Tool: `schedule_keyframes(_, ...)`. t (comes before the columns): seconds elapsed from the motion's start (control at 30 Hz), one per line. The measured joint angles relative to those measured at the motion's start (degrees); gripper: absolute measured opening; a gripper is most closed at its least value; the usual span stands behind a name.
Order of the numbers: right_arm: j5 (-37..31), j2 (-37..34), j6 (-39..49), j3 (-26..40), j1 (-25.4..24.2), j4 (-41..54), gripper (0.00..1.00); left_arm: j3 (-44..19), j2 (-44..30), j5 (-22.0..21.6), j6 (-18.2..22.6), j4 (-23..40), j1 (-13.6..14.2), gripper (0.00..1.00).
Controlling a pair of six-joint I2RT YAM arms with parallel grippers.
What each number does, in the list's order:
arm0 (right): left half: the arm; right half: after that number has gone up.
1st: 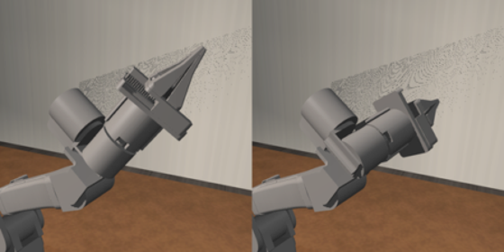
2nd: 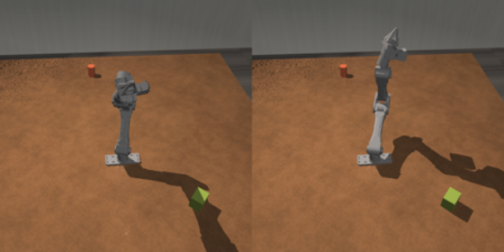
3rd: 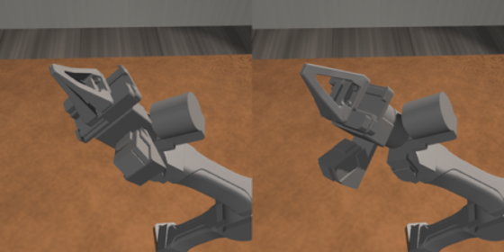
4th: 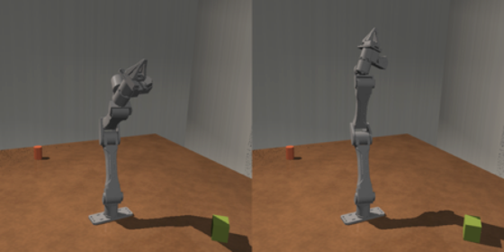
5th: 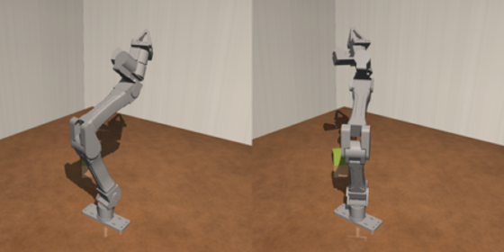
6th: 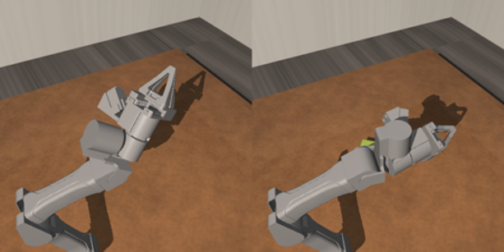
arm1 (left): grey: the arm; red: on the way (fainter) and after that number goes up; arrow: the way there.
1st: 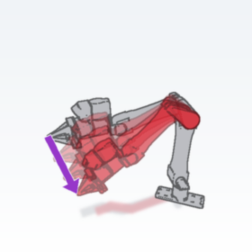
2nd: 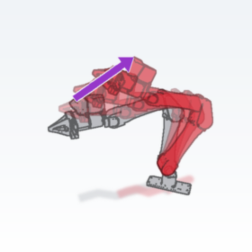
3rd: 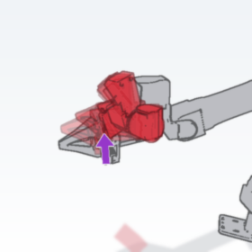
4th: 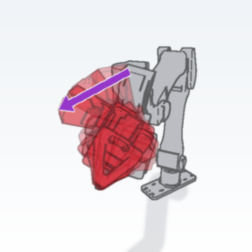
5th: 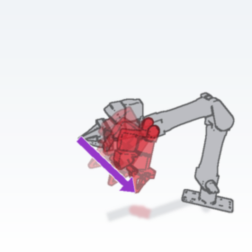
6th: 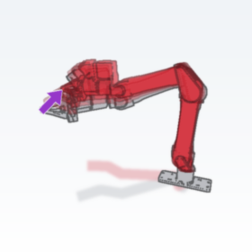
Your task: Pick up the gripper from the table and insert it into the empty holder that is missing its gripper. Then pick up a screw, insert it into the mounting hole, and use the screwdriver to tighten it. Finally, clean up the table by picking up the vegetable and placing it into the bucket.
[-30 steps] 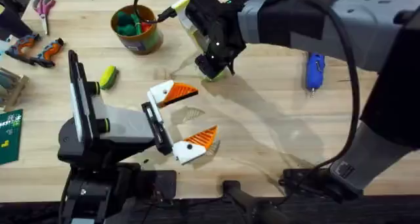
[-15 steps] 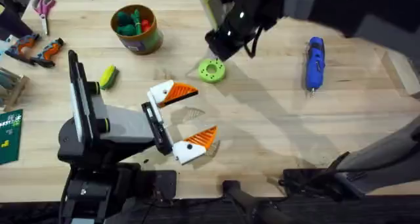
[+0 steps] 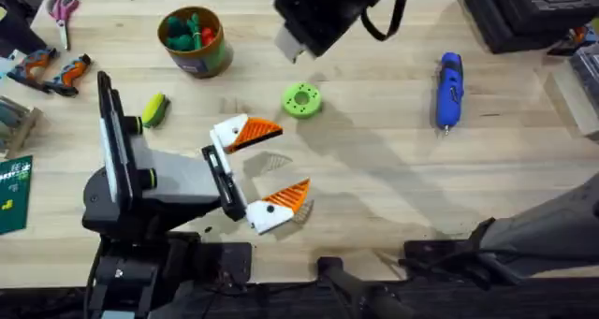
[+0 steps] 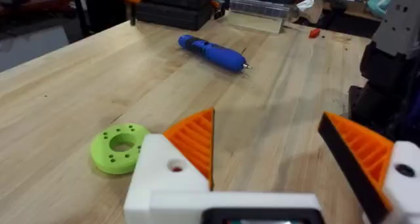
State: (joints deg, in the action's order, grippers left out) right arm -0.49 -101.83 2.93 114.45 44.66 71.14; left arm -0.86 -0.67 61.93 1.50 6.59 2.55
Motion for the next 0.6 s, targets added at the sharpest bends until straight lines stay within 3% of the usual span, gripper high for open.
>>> schedule_keyframes(0.27,-0.09,2.95,-0.03,0.96,10.24,3.5,0.006,0.0,0.0,0.0,0.0,0.0,0.0,0.993)
schedule_keyframes(0.47,-0.31,6.35,-2.64,0.68,11.81,4.67,0.006,0.0,0.0,0.0,0.0,0.0,0.0,0.994)
schedule_keyframes(0.53,-0.43,8.24,-3.65,-1.03,11.79,2.86,0.006,0.0,0.0,0.0,0.0,-0.01,0.0,0.994)
schedule_keyframes(0.6,-0.72,12.96,-5.07,-8.51,11.79,-3.32,0.006,0.0,0.0,0.0,0.0,0.0,0.0,0.994)
